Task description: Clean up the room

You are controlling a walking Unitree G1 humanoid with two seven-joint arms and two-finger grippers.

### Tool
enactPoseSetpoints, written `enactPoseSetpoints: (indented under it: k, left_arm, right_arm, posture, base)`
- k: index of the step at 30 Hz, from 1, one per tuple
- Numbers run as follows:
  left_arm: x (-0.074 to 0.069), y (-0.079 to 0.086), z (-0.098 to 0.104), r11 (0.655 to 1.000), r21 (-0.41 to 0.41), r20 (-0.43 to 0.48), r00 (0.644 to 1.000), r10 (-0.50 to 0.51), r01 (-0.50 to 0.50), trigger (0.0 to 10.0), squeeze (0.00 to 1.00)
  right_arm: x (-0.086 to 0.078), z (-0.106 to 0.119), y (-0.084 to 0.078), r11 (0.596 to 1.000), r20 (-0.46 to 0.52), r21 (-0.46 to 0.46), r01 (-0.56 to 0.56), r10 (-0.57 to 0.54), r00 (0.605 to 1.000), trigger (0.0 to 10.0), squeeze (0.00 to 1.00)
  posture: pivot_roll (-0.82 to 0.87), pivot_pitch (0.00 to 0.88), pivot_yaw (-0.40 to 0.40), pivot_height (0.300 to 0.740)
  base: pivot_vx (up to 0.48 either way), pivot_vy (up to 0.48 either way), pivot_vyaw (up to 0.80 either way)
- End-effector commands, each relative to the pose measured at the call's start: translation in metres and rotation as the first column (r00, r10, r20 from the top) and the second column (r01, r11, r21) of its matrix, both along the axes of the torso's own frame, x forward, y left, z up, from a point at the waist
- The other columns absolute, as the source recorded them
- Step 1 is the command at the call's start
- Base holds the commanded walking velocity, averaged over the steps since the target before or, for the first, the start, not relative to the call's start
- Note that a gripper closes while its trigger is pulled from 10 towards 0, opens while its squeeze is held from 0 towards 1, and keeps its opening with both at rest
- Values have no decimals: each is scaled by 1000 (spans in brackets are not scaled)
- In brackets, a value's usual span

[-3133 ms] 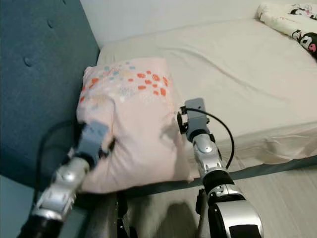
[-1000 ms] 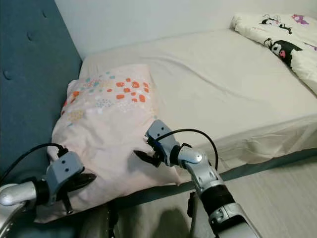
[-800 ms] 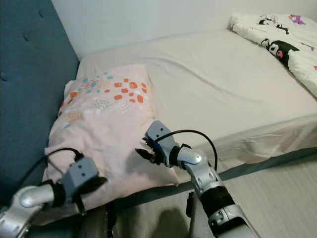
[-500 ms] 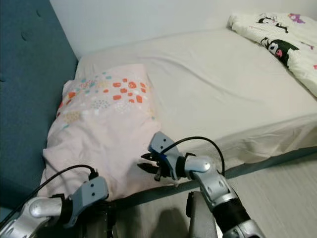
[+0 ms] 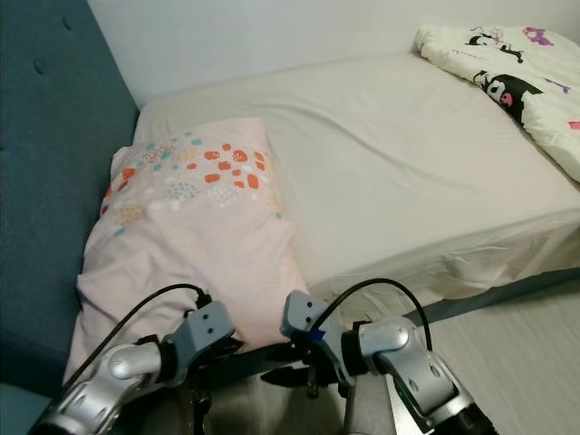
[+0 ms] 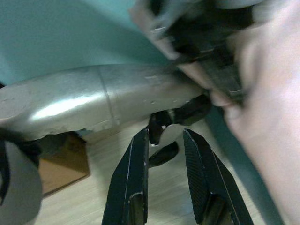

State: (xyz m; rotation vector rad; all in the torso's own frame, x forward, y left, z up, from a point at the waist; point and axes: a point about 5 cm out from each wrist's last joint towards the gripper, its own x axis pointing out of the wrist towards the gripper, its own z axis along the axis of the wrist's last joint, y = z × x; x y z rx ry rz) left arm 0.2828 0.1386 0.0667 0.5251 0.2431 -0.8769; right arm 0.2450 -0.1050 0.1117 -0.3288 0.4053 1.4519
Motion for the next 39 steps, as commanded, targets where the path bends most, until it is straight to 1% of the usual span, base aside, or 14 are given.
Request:
enactPoseSetpoints:
  k: [1,8,10,13,17,21,23,24,25,26,27,28,30,39]
  left_arm:
    - [8,5,1,998,22,40,998,53,-54,0,0]
    - [32,12,13,986,71,144,980,138,-150,0,0]
    - [49,22,21,967,136,216,959,185,-217,0,0]
    - [55,26,23,956,171,241,951,195,-239,0,0]
    - [73,38,34,916,251,323,919,225,-313,0,0]
    - [81,38,43,907,238,356,900,252,-348,0,0]
    - [90,35,56,907,191,395,875,279,-375,0,0]
    - [90,35,56,907,191,395,875,279,-375,0,0]
    - [94,33,62,905,176,420,861,287,-387,0,0]
    - [94,33,62,905,176,420,861,287,-387,0,0]
    - [98,31,68,900,159,441,845,303,-405,0,0]
    - [98,31,68,900,159,441,845,303,-405,0,0]
    - [103,28,74,889,159,476,822,312,-429,0,0]
    - [107,22,72,862,173,502,796,339,-477,0,0]
  right_arm:
    - [-5,-3,1,1000,-6,-8,-4,4,1000,10000,0]
    - [4,-2,0,997,74,-18,70,-68,995,10000,0]
    - [18,-2,-1,982,149,-13,188,-184,972,10000,0]
    - [24,-3,-2,970,172,-13,243,-237,956,10000,0]
    - [40,-2,-4,916,252,31,399,-393,884,10000,0]
    - [43,-1,-3,899,258,77,431,-435,862,10000,0]
    - [51,0,-6,842,334,130,523,-534,777,10000,0]
    - [51,0,-6,842,334,130,523,-534,777,10000,0]
    - [55,1,-7,802,364,171,572,-591,720,10000,0]
    - [55,1,-7,802,364,171,572,-591,720,10000,0]
    - [57,0,-9,768,374,203,608,-634,676,10000,0]
    - [57,0,-9,768,374,203,608,-634,676,10000,0]
    - [58,-2,-9,741,373,227,632,-665,646,10000,0]
    - [58,-5,-5,736,372,237,634,-672,641,10000,0]
  posture:
    - [-4,242,-5,564]
    - [-5,248,-2,564]
    - [-6,252,1,564]
    - [-6,254,2,564]
    - [-13,259,6,564]
    - [-16,262,9,564]
    - [-22,261,14,564]
    - [-22,261,14,564]
    - [-23,262,15,564]
    - [-23,262,15,564]
    - [-24,261,15,564]
    - [-24,261,15,564]
    - [-25,261,16,564]
    - [-46,258,25,564]
  base:
    - [0,0,0]
    - [0,0,0]
    - [0,0,0]
    - [0,0,0]
    - [0,0,0]
    - [0,0,0]
    - [0,0,0]
    - [0,0,0]
    - [0,0,0]
    - [0,0,0]
    - [0,0,0]
    - [0,0,0]
    - [0,0,0]
    - [0,0,0]
